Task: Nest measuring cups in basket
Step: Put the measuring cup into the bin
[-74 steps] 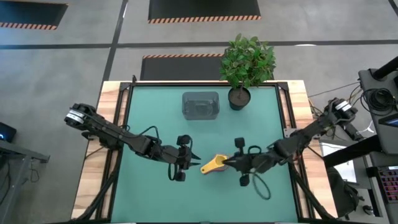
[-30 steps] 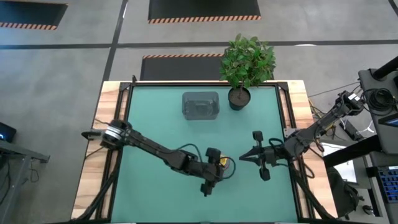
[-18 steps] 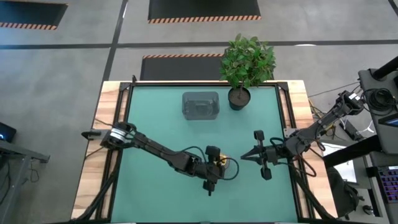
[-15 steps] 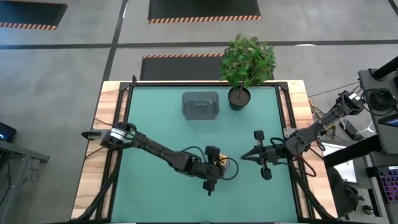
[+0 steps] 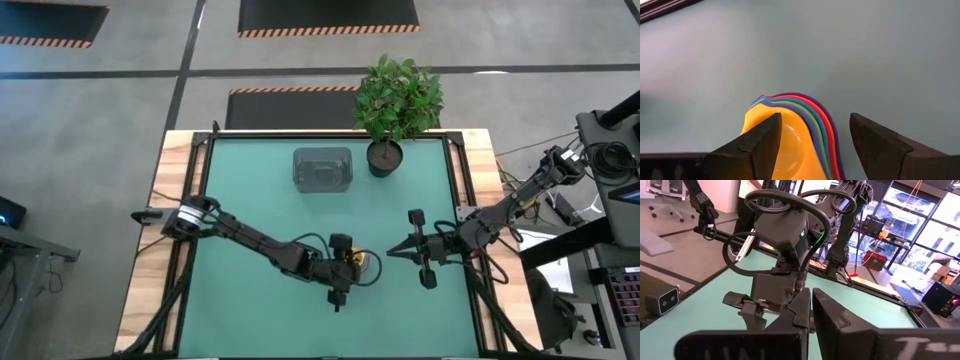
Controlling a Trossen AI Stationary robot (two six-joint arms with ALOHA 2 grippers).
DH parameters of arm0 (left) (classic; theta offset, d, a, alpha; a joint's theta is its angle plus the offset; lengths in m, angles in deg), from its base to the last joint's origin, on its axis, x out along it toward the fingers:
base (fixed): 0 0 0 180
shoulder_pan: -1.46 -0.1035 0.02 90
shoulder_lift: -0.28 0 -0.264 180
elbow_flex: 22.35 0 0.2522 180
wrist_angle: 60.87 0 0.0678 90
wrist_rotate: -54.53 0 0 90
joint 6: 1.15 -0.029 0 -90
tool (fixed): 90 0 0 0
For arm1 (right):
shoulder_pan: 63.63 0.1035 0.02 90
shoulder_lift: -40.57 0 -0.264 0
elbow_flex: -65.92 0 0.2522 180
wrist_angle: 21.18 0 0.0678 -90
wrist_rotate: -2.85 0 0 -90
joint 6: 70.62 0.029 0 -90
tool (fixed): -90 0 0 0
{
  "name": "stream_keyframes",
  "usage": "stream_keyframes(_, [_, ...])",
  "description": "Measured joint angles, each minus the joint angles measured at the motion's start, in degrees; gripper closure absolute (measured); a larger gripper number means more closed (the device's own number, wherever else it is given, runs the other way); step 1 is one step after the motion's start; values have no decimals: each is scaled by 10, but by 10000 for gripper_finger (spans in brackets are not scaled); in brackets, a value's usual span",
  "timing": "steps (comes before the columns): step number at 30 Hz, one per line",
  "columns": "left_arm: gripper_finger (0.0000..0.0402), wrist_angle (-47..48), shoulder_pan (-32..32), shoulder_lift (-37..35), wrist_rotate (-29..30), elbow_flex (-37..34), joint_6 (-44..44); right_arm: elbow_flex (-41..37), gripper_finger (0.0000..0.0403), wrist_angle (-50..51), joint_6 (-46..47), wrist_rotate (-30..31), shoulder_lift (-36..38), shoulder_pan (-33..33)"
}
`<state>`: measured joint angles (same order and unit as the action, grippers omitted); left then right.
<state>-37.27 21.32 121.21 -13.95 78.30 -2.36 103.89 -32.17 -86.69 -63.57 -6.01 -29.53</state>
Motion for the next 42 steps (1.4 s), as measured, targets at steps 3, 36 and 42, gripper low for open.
stream_keyframes(3, [174,1,-1,0,-2,0,-1,0,394,1,0,0,0,0])
stream_keyframes(36, [288,3,-8,42,-7,7,-13,0,394,14,4,5,0,0])
stream_keyframes(42, [297,4,-8,39,-9,6,-13,0,394,15,4,5,0,0])
